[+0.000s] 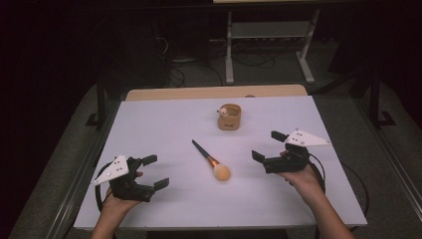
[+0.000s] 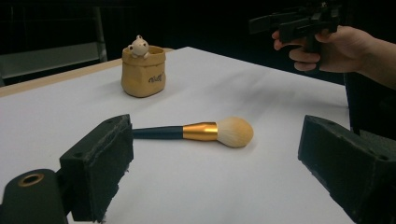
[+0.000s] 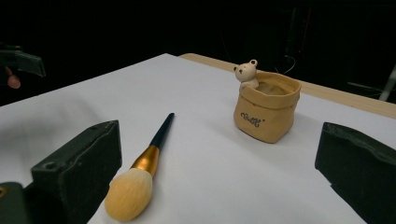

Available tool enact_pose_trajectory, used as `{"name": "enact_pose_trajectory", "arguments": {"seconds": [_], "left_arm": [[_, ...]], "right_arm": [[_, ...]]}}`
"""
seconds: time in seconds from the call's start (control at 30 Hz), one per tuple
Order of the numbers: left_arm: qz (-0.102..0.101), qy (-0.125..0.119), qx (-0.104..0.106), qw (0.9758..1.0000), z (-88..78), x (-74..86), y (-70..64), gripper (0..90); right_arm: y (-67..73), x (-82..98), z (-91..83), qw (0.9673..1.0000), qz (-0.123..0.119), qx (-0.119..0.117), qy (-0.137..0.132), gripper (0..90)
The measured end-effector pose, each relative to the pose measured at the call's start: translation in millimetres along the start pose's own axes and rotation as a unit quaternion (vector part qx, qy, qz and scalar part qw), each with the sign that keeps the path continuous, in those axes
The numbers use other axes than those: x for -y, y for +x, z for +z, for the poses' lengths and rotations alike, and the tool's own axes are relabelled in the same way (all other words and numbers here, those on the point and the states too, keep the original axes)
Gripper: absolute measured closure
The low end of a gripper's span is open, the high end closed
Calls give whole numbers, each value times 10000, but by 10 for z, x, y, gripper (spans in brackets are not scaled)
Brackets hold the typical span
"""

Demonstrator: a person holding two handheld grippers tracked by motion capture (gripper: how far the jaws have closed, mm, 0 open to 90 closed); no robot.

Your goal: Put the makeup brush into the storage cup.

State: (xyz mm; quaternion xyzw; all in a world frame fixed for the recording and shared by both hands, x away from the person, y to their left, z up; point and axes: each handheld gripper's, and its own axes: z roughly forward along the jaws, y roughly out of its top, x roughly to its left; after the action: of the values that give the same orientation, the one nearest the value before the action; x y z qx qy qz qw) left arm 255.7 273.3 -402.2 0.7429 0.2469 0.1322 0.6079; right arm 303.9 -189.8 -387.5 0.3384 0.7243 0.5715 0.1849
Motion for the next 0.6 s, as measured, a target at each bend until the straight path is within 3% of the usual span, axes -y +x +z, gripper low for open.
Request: {"name": "enact_pose_trajectory", "arguments": {"seconds": [0.33, 0.6], "left_arm": [[16, 21, -4, 10000, -2, -6, -4, 99], [3, 4, 10, 10000, -6, -4, 5, 99]], "right_arm": [[23, -35, 110, 9998, -46, -58, 207, 0], [39, -85, 190, 9997, -76, -102, 193, 0]]}}
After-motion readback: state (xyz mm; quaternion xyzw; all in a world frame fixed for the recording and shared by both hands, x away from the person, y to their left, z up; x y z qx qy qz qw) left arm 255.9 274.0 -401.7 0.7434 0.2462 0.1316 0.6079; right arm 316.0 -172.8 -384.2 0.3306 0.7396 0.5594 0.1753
